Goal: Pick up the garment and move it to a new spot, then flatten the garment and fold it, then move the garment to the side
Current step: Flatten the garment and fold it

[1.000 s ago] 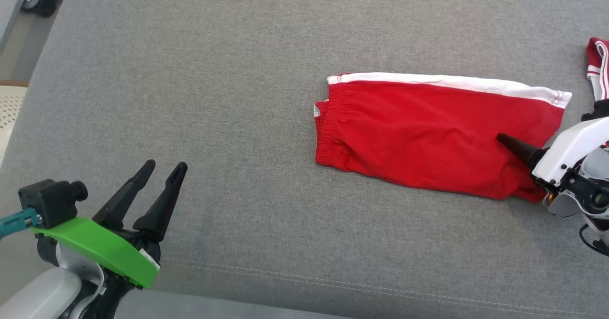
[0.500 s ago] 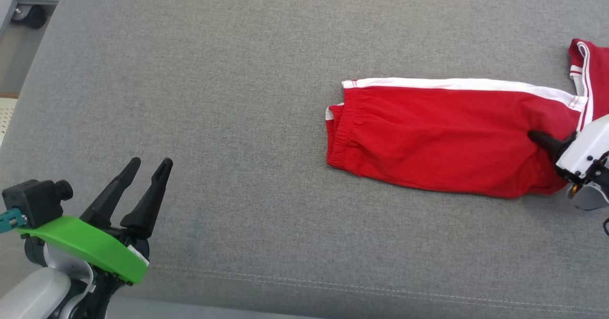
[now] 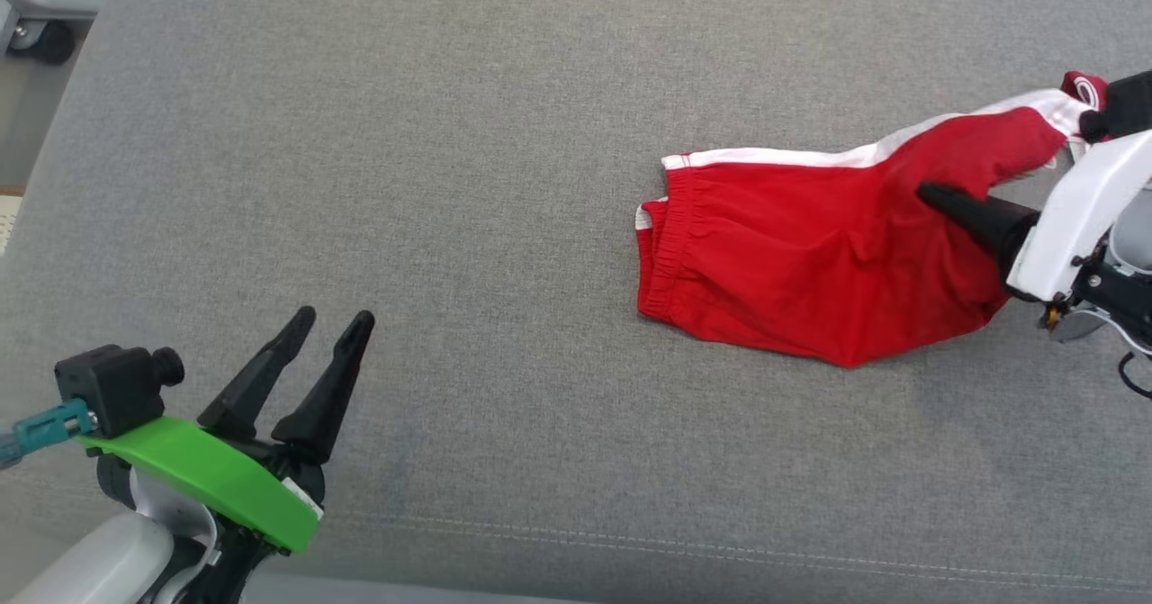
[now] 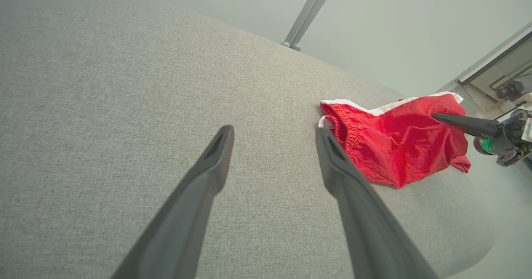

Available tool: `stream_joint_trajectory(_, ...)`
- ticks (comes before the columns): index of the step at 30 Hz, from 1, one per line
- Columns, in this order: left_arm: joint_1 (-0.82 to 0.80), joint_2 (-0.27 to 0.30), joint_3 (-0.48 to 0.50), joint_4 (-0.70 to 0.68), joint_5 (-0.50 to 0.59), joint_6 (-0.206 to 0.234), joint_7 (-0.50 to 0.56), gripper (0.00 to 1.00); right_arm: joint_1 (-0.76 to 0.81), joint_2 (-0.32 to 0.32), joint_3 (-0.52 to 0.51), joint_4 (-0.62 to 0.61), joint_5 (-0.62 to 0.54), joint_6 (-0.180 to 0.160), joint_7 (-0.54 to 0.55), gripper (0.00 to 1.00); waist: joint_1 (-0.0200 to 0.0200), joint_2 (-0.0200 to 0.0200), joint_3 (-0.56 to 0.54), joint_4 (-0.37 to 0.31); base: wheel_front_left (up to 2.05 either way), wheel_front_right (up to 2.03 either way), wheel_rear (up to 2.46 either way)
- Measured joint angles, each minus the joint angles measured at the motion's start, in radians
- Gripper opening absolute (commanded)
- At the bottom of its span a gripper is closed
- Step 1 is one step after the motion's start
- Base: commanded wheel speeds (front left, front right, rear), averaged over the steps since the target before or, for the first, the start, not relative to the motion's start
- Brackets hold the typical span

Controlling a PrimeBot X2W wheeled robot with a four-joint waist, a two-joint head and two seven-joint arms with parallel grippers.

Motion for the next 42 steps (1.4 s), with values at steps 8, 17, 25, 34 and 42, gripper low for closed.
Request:
stream_joint_trajectory(8, -0.027, -0.042, -0.033, -0.017, 0.035, 0.0, 0.029, 1.0, -0.048, 0.062, 0.092, -0.097, -0.077, -0.056, 0.067, 0.0, 0.0, 0.0, 0.026, 0.048, 0.0, 0.0, 0.0)
stream_joint_trajectory(17, -0.053, -0.078, -0.04, -0.011, 0.042, 0.0, 0.037, 1.0, -0.065, 0.144, 0.103, -0.075, -0.102, -0.09, 0.07, 0.0, 0.0, 0.0, 0.064, 0.114, 0.0, 0.0, 0.0)
stream_joint_trajectory(25, -0.053, -0.088, -0.034, 0.008, 0.045, 0.001, 0.036, 1.0, -0.082, 0.213, 0.092, -0.028, -0.116, -0.098, 0.03, 1.0, 0.0, 0.0, 0.09, 0.155, 0.0, 0.0, 0.0)
stream_joint_trajectory(34, -0.054, -0.096, -0.028, 0.038, 0.048, 0.001, 0.036, 1.0, -0.099, 0.329, 0.116, -0.021, -0.136, -0.098, -0.008, 1.0, 0.0, 0.0, 0.074, 0.154, 0.0, 0.0, 0.0)
stream_joint_trajectory(42, -0.048, -0.09, -0.005, 0.057, 0.05, 0.001, 0.032, 1.0, -0.098, 0.331, 0.067, -0.045, -0.124, -0.098, -0.086, 1.0, 0.0, 0.0, 0.035, 0.126, 0.0, 0.0, 0.0)
